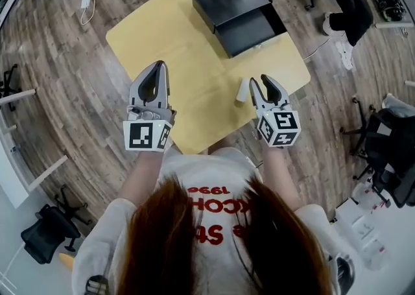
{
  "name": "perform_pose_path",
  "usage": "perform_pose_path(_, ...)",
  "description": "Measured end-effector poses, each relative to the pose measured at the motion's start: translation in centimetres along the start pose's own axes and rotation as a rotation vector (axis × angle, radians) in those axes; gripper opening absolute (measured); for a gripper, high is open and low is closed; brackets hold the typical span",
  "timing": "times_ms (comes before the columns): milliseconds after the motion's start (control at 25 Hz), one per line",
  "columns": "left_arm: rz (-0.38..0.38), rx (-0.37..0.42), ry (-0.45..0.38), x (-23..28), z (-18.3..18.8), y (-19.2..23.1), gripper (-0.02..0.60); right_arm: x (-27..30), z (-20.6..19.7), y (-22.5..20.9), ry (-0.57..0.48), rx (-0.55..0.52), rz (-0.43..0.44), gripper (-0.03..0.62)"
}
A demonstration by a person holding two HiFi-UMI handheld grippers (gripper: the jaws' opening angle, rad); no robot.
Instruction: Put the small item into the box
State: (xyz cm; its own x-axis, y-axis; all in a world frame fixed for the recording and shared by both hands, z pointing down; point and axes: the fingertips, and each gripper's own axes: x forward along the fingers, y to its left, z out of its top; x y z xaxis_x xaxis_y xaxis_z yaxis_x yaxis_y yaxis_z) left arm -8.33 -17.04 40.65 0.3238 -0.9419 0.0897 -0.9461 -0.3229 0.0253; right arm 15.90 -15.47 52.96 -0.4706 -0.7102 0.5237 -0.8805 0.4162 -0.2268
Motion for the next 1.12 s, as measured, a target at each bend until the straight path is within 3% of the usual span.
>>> perform_pose_path(240, -0.062, -0.011, 0.057, 0.7, -2.4, 0.2, 0.008, 2.6, -8.3, 0.4, 0.237, 0.048, -0.058, 0.228)
perform_pose_path(520, -0.102, -0.024, 0.106, 1.0, -4.3, 0.0, 0.006, 3.8, -11.3, 0.3, 0.307, 0.058, -0.111, 0.227)
perform_pose_path(600, -0.102, -0.039, 0.11, 1.1, -4.3, -0.1, 0.006, 3.7, -11.3, 0.2, 0.3, 0.062, -0.125, 0.149)
perform_pose_path(840, -0.101, -0.035, 0.092, 1.2, -3.6, 0.1, 0.006, 2.7, -8.6, -0.3, 0.193, 0.06, -0.127, 0.133)
perform_pose_path(1120, -0.085, -0.006, 0.038, 1.3, -1.7, 0.6, 0.006, 1.1, -1.0, -0.9, -0.007, 0.03, -0.13, 0.132)
